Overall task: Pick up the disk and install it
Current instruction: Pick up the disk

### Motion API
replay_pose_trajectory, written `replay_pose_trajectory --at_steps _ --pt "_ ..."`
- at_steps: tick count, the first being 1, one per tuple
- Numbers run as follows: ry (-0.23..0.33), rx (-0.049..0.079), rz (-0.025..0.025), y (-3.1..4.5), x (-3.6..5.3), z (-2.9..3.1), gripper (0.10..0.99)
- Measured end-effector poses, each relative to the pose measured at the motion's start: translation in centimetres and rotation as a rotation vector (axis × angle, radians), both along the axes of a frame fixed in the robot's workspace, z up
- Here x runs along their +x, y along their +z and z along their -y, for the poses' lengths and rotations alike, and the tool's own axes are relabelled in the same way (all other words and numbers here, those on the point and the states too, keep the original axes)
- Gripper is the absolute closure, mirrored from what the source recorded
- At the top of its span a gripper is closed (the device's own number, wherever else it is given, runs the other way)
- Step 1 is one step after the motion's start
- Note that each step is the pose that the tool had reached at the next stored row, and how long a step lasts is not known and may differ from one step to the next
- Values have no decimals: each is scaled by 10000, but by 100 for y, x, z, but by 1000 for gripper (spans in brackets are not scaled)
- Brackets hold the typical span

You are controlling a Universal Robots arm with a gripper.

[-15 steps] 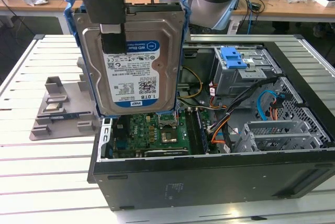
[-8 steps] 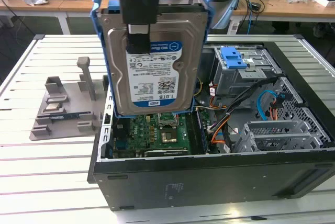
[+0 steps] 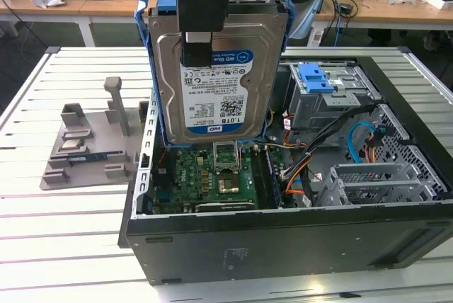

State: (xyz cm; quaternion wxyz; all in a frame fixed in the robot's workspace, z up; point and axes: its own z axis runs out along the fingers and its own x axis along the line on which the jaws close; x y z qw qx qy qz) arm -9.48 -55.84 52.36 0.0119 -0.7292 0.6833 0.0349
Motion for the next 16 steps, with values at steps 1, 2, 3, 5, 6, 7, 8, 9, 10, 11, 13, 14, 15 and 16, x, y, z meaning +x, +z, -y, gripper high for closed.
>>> replay_pose_trajectory --at_steps 1,2,3,5,6,7,8,9,10,11,13,14,15,16 --pt "0 -1 -1 0 0 0 722" --pt "0 0 0 0 0 0 722" --pt "0 0 0 -1 0 0 722" --pt "0 0 0 -1 1 0 722" --pt "2 0 0 -1 6 0 722" --pt "0 1 0 -2 15 0 722" --pt "0 1 0 -2 29 -1 722" --pt "0 0 -1 -1 49 -1 722" --pt "0 0 0 -2 93 -1 722" --pt "-1 1 0 -2 137 -1 722" --pt "1 1 0 -3 223 -1 722" --pt "0 0 -2 -3 266 -2 722" --pt "-1 -1 -3 -3 313 -3 722" --pt "0 0 -4 -4 375 -3 722"
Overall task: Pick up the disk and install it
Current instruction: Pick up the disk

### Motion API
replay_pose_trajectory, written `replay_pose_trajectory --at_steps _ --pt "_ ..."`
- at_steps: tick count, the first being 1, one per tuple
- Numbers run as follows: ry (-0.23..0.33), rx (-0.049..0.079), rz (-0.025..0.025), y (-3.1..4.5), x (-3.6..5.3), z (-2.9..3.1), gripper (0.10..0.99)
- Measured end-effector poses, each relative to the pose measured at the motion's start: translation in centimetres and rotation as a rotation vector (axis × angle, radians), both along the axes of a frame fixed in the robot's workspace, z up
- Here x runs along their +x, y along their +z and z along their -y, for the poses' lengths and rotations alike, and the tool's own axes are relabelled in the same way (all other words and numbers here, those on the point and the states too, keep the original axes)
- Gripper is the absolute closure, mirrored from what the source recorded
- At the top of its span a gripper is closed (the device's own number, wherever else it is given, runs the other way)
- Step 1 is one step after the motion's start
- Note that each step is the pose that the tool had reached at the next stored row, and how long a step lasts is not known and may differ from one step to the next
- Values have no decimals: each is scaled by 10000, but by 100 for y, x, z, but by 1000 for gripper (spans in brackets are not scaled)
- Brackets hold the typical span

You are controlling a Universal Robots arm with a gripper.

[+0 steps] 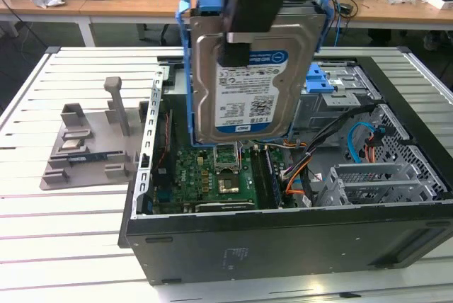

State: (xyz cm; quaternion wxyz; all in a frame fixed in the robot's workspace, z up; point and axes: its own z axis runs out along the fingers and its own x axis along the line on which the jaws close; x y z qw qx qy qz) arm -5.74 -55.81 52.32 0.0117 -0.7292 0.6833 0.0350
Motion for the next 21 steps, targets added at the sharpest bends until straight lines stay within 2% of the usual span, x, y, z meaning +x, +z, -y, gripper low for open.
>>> replay_pose_trajectory --at_steps 5,9,16,21 --pt "1 0 -6 -4 262 -1 722" --pt "1 0 -8 -7 423 -1 722" --pt "0 -1 -8 -14 587 -1 722" --pt "0 -1 -9 -22 777 -1 722"
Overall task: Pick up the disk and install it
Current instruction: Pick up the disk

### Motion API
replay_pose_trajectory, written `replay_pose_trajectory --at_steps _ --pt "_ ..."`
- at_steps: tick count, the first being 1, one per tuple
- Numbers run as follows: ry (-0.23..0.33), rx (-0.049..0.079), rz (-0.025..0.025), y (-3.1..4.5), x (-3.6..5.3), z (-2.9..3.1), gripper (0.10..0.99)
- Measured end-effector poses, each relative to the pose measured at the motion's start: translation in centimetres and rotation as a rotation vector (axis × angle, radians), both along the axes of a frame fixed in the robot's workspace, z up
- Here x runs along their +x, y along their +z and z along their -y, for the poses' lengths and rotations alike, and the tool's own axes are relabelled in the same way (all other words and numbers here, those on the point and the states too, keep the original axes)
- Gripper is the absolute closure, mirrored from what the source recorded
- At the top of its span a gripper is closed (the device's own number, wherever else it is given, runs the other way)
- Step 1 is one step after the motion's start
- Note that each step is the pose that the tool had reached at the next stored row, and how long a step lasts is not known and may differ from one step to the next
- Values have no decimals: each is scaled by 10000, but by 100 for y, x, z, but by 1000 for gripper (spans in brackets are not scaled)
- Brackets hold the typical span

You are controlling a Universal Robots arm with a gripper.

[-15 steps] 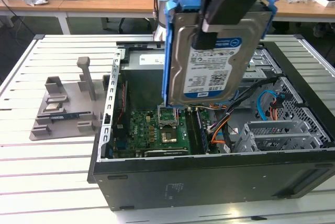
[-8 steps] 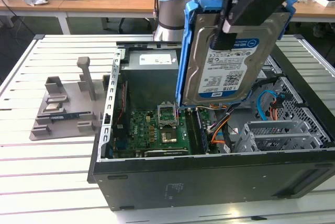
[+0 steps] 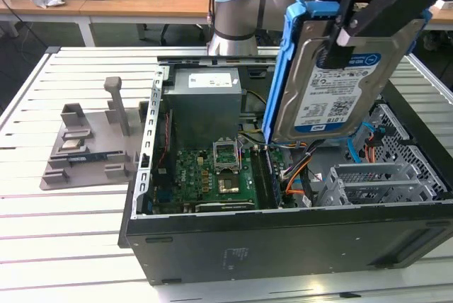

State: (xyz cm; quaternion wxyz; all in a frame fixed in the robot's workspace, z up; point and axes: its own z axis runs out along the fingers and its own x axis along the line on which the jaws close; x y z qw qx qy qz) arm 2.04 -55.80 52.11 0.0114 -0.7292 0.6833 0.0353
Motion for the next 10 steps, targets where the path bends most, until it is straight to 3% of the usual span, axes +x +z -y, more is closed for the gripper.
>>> replay_pose_trajectory --at_steps 10 --pt "0 3 -11 -17 460 0 722"
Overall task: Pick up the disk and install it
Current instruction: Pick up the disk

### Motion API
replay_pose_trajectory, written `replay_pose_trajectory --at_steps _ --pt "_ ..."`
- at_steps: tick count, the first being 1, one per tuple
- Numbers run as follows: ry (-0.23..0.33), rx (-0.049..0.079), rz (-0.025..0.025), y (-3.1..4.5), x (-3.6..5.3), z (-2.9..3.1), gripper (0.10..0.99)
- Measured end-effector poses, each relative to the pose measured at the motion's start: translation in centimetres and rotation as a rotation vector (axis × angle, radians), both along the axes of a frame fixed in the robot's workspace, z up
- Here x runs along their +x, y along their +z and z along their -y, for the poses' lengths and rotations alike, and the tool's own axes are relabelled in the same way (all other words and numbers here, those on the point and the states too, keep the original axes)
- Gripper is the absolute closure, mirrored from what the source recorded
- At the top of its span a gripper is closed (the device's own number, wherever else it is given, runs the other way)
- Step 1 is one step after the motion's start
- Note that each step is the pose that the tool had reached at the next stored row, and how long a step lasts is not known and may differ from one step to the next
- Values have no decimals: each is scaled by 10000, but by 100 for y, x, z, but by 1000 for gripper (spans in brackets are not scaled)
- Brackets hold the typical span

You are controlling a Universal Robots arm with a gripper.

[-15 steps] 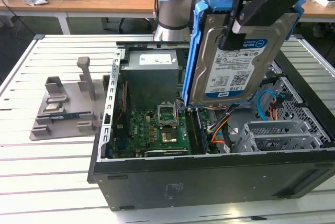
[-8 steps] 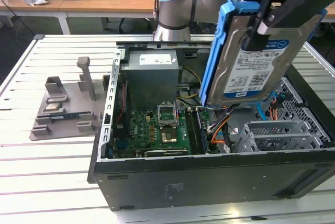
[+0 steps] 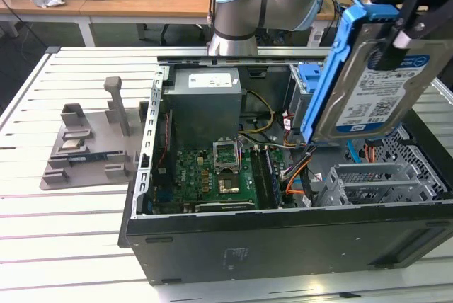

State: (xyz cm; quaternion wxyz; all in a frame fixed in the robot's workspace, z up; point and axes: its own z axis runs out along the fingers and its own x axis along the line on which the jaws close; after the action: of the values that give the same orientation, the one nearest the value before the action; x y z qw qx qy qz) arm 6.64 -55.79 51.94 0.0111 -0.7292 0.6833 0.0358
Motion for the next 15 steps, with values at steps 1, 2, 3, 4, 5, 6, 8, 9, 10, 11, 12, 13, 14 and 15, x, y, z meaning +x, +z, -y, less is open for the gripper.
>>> replay_pose_trajectory --at_steps 1,2,3,4,5,6,8,9,10,11,12,13,14,15 --pt "0 1 -1 -4 34 0 722" --pt "0 1 -3 -8 69 0 722" --pt "-2 -2 -5 -14 124 0 722" --pt "0 -1 -7 -19 158 0 722" --pt "-10 -1 -8 -29 208 0 722" --pt "-147 -4 -8 -49 222 0 722" --pt "-510 -1 -8 -74 222 1 722" --pt "-687 -2 -8 -85 223 1 722" --pt "-742 -2 -9 -91 234 0 722" --pt "-777 -7 -8 -97 270 0 722" --pt "-798 -10 -8 -105 317 0 722" --pt "-805 -10 -8 -110 345 0 722" --pt "-811 -10 -8 -114 377 0 722" --pt "-818 -12 -8 -121 434 0 722"
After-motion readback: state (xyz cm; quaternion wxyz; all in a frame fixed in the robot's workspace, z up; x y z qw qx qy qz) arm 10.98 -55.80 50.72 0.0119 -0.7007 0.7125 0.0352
